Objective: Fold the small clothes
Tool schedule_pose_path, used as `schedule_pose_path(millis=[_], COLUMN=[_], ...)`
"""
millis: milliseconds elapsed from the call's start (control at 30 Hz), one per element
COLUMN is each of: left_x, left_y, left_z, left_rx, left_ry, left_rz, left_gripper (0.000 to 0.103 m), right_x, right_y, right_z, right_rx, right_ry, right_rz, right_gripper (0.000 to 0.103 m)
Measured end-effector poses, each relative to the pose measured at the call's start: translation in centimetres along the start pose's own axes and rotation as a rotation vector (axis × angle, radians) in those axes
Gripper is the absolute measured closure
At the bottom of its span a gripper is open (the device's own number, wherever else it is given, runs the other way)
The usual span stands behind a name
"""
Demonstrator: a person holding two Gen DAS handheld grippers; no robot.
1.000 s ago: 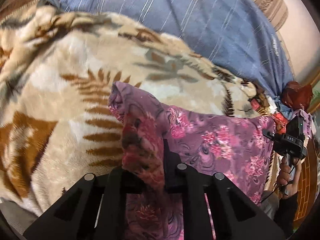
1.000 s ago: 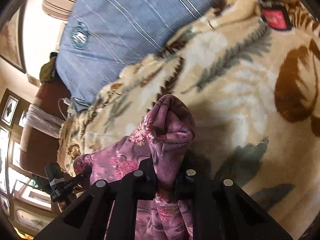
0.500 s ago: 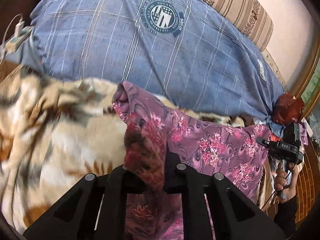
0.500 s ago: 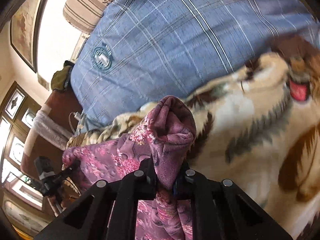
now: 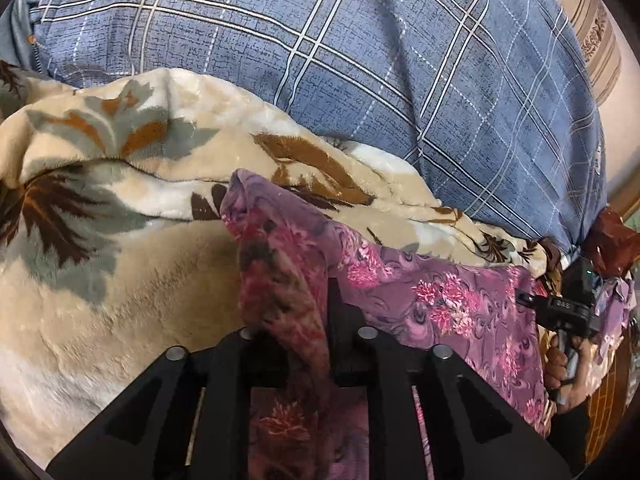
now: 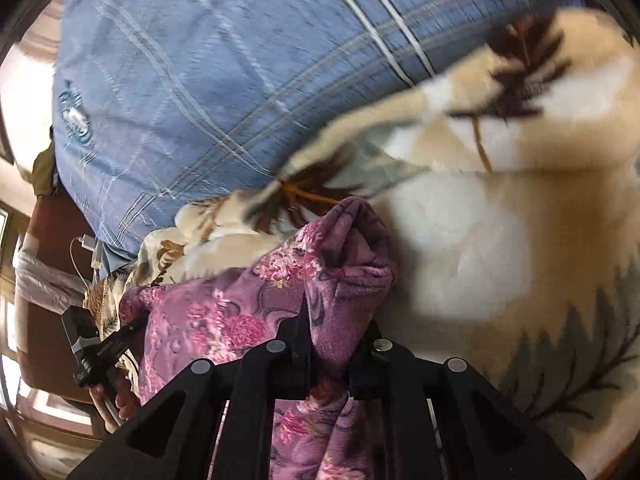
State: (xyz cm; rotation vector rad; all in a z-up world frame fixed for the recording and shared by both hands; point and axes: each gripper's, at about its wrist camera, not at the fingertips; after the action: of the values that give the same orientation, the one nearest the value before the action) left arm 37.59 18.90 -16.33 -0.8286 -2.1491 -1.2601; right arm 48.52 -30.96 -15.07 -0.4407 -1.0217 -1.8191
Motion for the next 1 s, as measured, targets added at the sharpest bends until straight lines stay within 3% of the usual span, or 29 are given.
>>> schedule_pose_path(millis=[67,133,167,200,267,400,533,600,633,767,800,833,867,933,1000], left_x=[1.4,4.5,6.2,8.1,10.5,12.1,11.6,11.3,10.9,9.3,8.7,8.2,7.9,8.1,9.5], left_y=[0.2,0.1,-0.1,-0.6,-2.3,-9.3,-13.7,-14.4,-14.3,-13.5,-13.6,-13.8,-14.0,-14.3,-14.2], left_z=[0.5,1.0,1.2,1.5,1.6,1.1,-0.1,-0.9,-1.2,-1.0,-0.7,-0.6,-0.6,-0.3,-0.5], left_rx=[0.018,0.044,0.066,0.093,0.119,0.117,0.117,0.112,0.111,0.144,0.153,0.144,0.138,0.156,0.151], left_ry=[0.043,0.063,0.079,0.096,0.08,0.023,-0.031,-0.056,-0.054,-0.036,-0.049,-0.051,-0.039,-0.074,-0.093], left_rz=[0.005,-0.048,-0.073,-0.095,-0.11,-0.034,0.032,0.033,0.031,0.038,0.048,0.054,0.053,0.06,0.026], left_gripper=[0.071,0.053,0.049,0.048,0.046,0.044,0.044,0.045,0.05,0.053,0.059,0.078,0.09,0.097,0.098], right_x=[0.8,3.4,4.9,7.5,10.8,14.5,13.6,12.2,11.7,9.0,8.4,8.0,7.7,8.3,10.1], right_y=[-0.2,-0.9,-1.5,-2.9,-5.5,-12.9,-17.9,-18.0,-18.0,-16.2,-16.1,-16.0,-16.2,-16.6,-16.8], right_z=[-0.2,1.1,2.0,3.3,5.2,6.3,4.8,4.0,4.3,3.5,3.4,3.2,3.1,3.4,4.0], right_rx=[-0.041,-0.021,0.003,0.024,0.055,0.047,-0.062,-0.119,-0.114,-0.128,-0.126,-0.113,-0.114,-0.108,-0.079], right_ry=[-0.001,-0.055,-0.071,-0.069,-0.037,0.031,0.124,0.129,0.125,0.034,0.045,0.046,0.033,0.042,0.026], right_rz=[-0.011,-0.045,-0.066,-0.106,-0.145,-0.168,-0.118,-0.101,-0.096,-0.078,-0.071,-0.067,-0.07,-0.089,-0.13], right_gripper=[0.082,0.072,0.06,0.048,0.04,0.04,0.045,0.059,0.062,0.063,0.064,0.07,0.094,0.095,0.095])
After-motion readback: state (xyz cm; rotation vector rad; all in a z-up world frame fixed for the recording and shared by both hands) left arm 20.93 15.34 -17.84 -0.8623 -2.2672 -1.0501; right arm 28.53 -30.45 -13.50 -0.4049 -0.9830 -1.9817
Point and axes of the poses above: each gripper's, at about its wrist camera, not at the fingertips, and x roughly against the way its jaws point, z to its left, y to its top, and after that the axes turned 7 degrees about -z, right-handed
